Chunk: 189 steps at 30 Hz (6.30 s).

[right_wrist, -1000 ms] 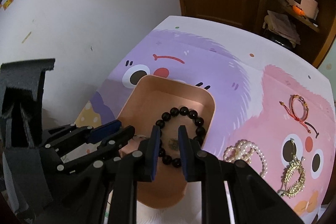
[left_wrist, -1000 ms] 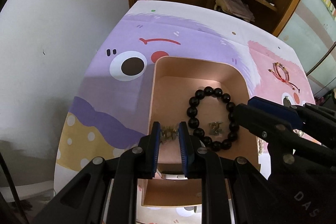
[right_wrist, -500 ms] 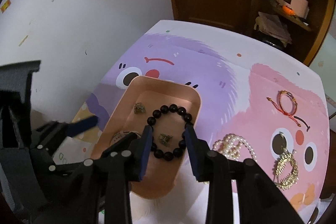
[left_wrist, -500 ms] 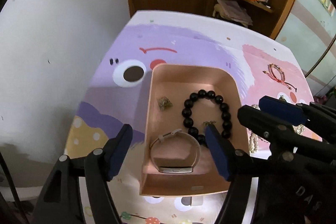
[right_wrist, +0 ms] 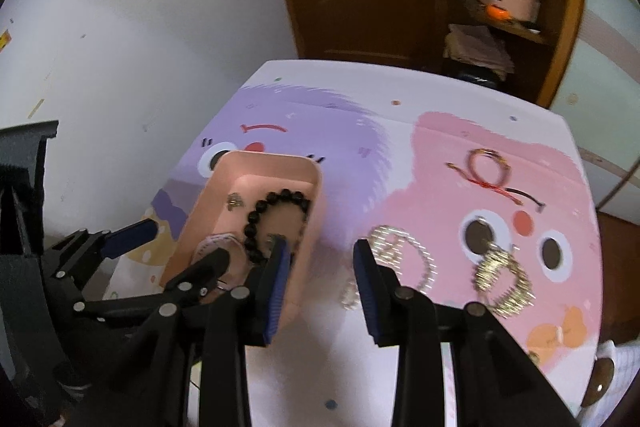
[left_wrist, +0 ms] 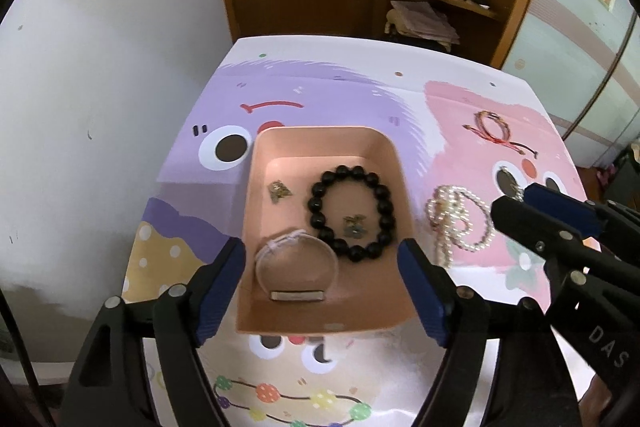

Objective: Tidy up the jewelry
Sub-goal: 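Move the left tool toward the pearl necklace while the right tool approaches the gold hair comb, then close the right tool on the gold leaf comb while the left tool grasps the pearl necklace, then carry the comb into the pink box and open the right tool while the left tool releases the necklace there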

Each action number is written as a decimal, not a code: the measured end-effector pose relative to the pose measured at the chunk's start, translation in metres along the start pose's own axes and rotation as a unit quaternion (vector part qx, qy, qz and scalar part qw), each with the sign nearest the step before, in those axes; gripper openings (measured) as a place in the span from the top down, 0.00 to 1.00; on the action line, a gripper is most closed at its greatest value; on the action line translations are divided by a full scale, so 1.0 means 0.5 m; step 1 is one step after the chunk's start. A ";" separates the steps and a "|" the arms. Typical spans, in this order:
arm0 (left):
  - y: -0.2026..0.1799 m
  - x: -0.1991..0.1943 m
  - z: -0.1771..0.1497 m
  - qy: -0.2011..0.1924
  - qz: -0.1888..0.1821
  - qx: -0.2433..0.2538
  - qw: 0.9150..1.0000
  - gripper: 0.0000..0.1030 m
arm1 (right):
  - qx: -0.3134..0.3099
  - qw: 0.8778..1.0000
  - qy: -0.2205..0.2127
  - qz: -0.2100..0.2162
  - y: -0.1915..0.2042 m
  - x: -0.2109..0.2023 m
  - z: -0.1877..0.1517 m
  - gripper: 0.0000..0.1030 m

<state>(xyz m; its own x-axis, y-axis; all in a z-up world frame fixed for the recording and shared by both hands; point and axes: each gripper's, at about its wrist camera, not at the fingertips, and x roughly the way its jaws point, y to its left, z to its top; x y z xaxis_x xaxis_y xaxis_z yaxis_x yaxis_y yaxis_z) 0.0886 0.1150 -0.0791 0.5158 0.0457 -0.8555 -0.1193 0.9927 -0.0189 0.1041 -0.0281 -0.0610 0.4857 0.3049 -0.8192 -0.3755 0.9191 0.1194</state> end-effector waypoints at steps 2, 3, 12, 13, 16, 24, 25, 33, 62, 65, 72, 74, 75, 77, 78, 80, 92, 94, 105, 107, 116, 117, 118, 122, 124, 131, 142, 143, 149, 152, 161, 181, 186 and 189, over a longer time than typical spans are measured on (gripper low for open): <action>-0.013 -0.012 -0.004 -0.005 -0.002 0.006 1.000 0.20 | 0.004 1.000 -0.007 -0.017 -0.011 -0.018 -0.010 0.68; -0.020 -0.018 -0.005 -0.007 -0.003 0.009 1.000 0.19 | 0.006 0.999 -0.007 -0.032 -0.018 -0.028 -0.016 0.68; -0.099 -0.066 -0.015 -0.015 -0.011 0.040 0.999 0.13 | 0.027 0.994 -0.029 -0.101 -0.074 -0.107 -0.063 0.68; -0.108 -0.069 -0.015 -0.015 -0.010 0.045 0.999 0.13 | 0.030 0.994 -0.031 -0.104 -0.081 -0.114 -0.068 0.68; -0.136 -0.077 -0.018 -0.015 -0.009 0.060 0.998 0.13 | 0.034 0.992 -0.038 -0.114 -0.100 -0.130 -0.081 0.68; -0.198 -0.086 -0.018 -0.017 -0.008 0.093 0.996 0.13 | 0.059 0.990 -0.042 -0.123 -0.150 -0.140 -0.105 0.68; -0.207 -0.086 -0.017 -0.016 -0.008 0.097 0.995 0.13 | 0.063 0.990 -0.041 -0.123 -0.158 -0.139 -0.108 0.68; -0.266 -0.071 -0.012 -0.013 -0.015 0.129 0.991 0.13 | 0.075 0.988 -0.036 -0.131 -0.201 -0.131 -0.123 0.68; -0.323 0.090 0.127 0.058 -0.025 0.179 0.982 0.13 | 0.181 0.979 0.096 0.015 -0.454 0.001 -0.051 0.62; -0.323 0.109 0.123 0.070 -0.030 0.175 0.982 0.13 | 0.178 0.978 0.112 0.018 -0.459 0.042 -0.041 0.59; -0.301 0.144 0.120 0.095 -0.038 0.152 0.983 0.13 | 0.118 0.978 0.169 0.018 -0.423 0.131 -0.026 0.59; -0.297 0.151 0.123 0.097 -0.039 0.149 0.983 0.13 | 0.094 0.980 0.176 0.011 -0.408 0.146 -0.025 0.59; -0.296 0.154 0.127 0.098 -0.040 0.148 0.983 0.13 | 0.087 0.980 0.177 0.005 -0.404 0.151 -0.025 0.59; -0.295 0.161 0.135 0.099 -0.042 0.147 0.983 0.13 | 0.072 0.982 0.176 -0.009 -0.398 0.161 -0.023 0.59; -0.296 0.164 0.140 0.098 -0.042 0.148 0.983 0.13 | 0.066 0.982 0.175 -0.014 -0.395 0.165 -0.023 0.59; -0.300 0.167 0.151 0.095 -0.045 0.152 0.983 0.13 | 0.057 0.983 0.174 -0.021 -0.393 0.171 -0.021 0.59; -0.293 0.195 0.152 0.122 -0.048 0.168 0.977 0.14 | 0.040 0.984 0.155 -0.073 -0.374 0.180 -0.030 0.91; -0.292 0.203 0.144 0.130 -0.045 0.185 0.973 0.21 | 0.047 0.984 0.154 -0.072 -0.377 0.177 -0.034 0.91; -0.304 0.262 0.116 0.176 -0.044 0.278 0.943 0.46 | 0.075 0.985 0.149 -0.042 -0.404 0.160 -0.047 0.91; -0.306 0.262 0.113 0.170 -0.037 0.298 0.939 0.46 | 0.076 0.985 0.147 -0.041 -0.406 0.160 -0.047 0.91; -0.294 0.283 0.135 0.185 -0.055 0.266 0.944 0.56 | 0.087 0.986 0.140 -0.033 -0.413 0.158 -0.051 0.91; -0.293 0.285 0.137 0.186 -0.055 0.265 0.945 0.56 | 0.090 0.986 0.139 -0.030 -0.415 0.158 -0.051 0.91; -0.295 0.290 0.138 0.192 -0.054 0.262 0.944 0.56 | 0.093 0.986 0.139 -0.028 -0.416 0.158 -0.051 0.91; -0.296 0.305 0.144 0.208 -0.055 0.252 0.943 0.56 | 0.099 0.985 0.139 -0.025 -0.419 0.156 -0.052 0.91; -0.295 0.308 0.148 0.213 -0.061 0.243 0.944 0.68 | 0.099 0.985 0.138 -0.025 -0.419 0.156 -0.051 0.91; -0.274 0.302 0.169 0.223 -0.064 0.200 0.952 0.94 | 0.109 0.985 0.135 -0.019 -0.424 0.154 -0.053 0.91; -0.286 0.189 0.194 0.183 -0.094 0.161 0.965 0.95 | 0.121 0.983 0.140 -0.011 -0.418 0.149 -0.059 0.91; -0.281 0.173 0.196 0.176 -0.098 0.159 0.967 0.95 | 0.119 0.983 0.140 -0.013 -0.414 0.147 -0.060 0.91; -0.272 0.097 0.199 0.145 -0.112 0.149 0.972 0.95 | 0.108 0.986 0.125 -0.017 -0.378 0.104 -0.055 0.91; -0.255 0.057 0.198 0.127 -0.117 0.144 0.974 0.95 | 0.101 0.988 0.111 -0.016 -0.359 0.073 -0.045 0.91; -0.185 -0.063 0.187 0.078 -0.122 0.126 0.981 0.95 | 0.064 0.995 0.076 -0.004 -0.264 -0.005 0.005 0.91; 0.033 -0.064 0.173 0.054 -0.073 0.065 0.994 0.94 | -0.011 0.992 0.106 0.066 0.033 0.056 0.068 0.91; 0.067 -0.025 0.161 0.069 -0.073 0.049 0.994 0.94 | -0.013 0.989 0.128 0.077 0.075 0.105 0.054 0.91; 0.078 0.000 0.152 0.079 -0.073 0.044 0.993 0.94 | -0.012 0.987 0.138 0.082 0.090 0.129 0.047 0.91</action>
<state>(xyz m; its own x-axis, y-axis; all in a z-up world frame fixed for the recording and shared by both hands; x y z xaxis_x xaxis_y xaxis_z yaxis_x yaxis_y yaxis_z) 0.1487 0.1622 -0.0405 0.3819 -0.1107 -0.9175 0.0250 0.9937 -0.1095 0.1370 0.0386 -0.0952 0.1856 0.3658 -0.9120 -0.4515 0.8561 0.2514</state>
